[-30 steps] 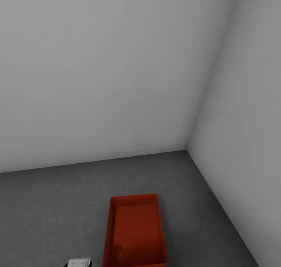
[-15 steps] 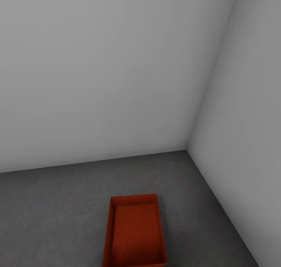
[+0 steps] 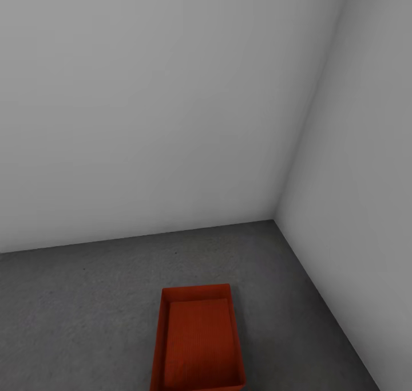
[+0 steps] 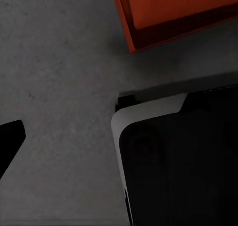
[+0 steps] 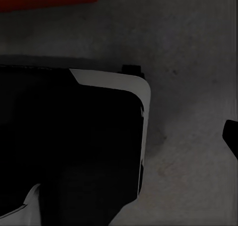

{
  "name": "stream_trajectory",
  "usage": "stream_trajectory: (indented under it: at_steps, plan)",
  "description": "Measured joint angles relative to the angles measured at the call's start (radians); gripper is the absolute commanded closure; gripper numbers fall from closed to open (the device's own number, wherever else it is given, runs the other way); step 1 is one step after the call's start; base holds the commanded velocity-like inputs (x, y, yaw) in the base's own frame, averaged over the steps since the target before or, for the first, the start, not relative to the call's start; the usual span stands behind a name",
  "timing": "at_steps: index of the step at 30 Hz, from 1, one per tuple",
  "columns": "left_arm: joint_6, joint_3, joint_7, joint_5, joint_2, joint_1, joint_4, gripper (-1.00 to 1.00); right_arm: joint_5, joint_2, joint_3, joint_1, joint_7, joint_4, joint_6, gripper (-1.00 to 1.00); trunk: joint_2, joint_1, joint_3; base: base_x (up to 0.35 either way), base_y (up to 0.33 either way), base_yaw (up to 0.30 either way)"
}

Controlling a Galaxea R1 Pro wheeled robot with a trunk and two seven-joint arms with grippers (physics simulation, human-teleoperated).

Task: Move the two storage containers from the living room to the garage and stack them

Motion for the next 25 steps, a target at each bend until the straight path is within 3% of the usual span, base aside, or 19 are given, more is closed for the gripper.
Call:
stream_trajectory:
  at_steps: [25]
  plan:
    - [0.009,-0.002,0.000,-0.001,0.000,0.000,0.000,-1.00,0.001,0.000,0.001,0.022,-0.007,0.001,0.001,-1.00,0.000,0.000,0.000,0.000,0.000,0.000]
